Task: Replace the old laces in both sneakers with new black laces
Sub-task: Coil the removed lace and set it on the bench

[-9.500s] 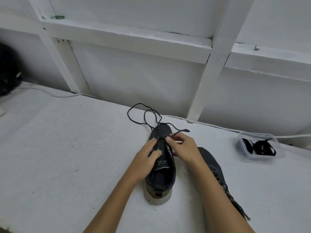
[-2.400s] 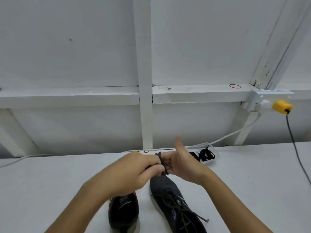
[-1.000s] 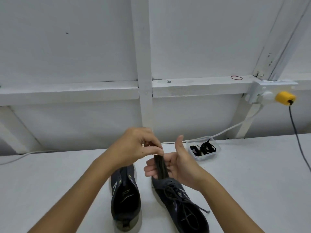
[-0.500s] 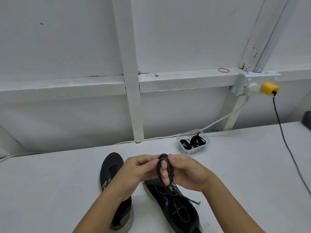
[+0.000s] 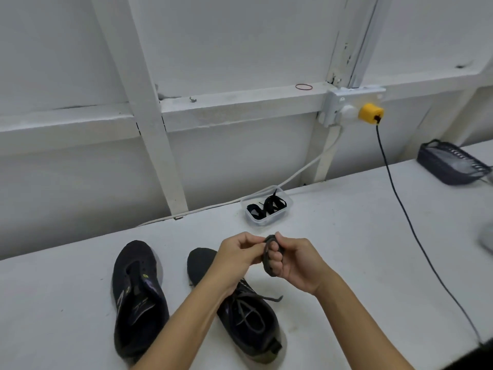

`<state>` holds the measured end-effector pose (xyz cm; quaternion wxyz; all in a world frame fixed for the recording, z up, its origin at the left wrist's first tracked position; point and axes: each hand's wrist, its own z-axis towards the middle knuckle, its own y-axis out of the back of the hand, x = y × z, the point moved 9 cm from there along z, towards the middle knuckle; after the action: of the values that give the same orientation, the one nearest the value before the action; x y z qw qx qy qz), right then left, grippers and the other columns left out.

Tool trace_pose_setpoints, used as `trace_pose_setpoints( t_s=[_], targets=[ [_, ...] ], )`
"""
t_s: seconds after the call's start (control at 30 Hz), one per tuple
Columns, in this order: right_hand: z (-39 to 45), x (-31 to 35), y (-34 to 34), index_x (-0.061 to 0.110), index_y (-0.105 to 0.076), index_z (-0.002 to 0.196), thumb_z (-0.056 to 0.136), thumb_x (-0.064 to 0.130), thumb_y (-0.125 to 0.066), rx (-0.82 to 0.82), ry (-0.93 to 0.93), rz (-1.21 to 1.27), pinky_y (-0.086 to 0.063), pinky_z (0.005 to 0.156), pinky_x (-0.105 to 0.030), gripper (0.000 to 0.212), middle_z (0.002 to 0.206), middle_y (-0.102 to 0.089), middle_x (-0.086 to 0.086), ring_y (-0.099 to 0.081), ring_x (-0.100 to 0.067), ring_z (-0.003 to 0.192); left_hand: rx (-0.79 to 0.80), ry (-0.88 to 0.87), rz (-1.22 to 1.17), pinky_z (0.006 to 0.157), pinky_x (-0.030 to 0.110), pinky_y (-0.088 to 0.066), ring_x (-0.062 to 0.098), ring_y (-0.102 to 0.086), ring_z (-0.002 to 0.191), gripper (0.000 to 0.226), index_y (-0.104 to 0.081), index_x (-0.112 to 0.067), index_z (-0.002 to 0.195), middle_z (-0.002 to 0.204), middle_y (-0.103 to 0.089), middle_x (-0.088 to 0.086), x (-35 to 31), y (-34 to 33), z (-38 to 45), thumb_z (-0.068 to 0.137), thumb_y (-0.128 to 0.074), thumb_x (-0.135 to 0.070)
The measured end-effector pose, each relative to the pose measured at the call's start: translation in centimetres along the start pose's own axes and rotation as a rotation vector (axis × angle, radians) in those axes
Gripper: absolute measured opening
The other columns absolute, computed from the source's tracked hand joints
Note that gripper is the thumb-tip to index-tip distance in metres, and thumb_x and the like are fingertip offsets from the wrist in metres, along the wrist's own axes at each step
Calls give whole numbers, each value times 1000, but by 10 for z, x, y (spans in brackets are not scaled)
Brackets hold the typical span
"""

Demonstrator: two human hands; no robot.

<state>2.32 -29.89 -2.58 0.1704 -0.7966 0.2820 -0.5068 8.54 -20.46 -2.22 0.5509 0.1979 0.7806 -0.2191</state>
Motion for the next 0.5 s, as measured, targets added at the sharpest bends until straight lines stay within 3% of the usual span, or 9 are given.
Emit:
trace_pose_setpoints(
  t_s=[0.13, 0.23, 0.5],
  targets=[
    [6, -10, 31, 14, -42, 68, 105, 25, -38, -157, -14, 80, -27, 42, -20, 39, 55, -31, 2, -27, -11, 43, 70, 65, 110, 96, 42, -56, 26, -72, 102, 10, -72, -8, 98, 105, -75, 11, 22, -17, 22, 89, -74, -11],
    [11, -19, 40, 15, -42, 67, 105, 25, -38, -169, -34, 66, -28, 42, -21, 40, 55, -30, 2, -27, -11, 44, 81, 93, 175, 89, 35, -58, 18, -73, 91, 6, -70, -10, 96, 105, -75, 11, 35, -15, 32, 90, -72, -9],
    [35, -34, 53, 19, -34, 61, 103, 24, -39, -295, -82, 34, -19, 37, -20, 42, 49, -23, 4, -20, -10, 38, 126, 251, 185, 93, 45, -58, 27, -72, 90, 23, -62, -6, 101, 107, -72, 21, 54, -19, 53, 83, -76, -11]
  ],
)
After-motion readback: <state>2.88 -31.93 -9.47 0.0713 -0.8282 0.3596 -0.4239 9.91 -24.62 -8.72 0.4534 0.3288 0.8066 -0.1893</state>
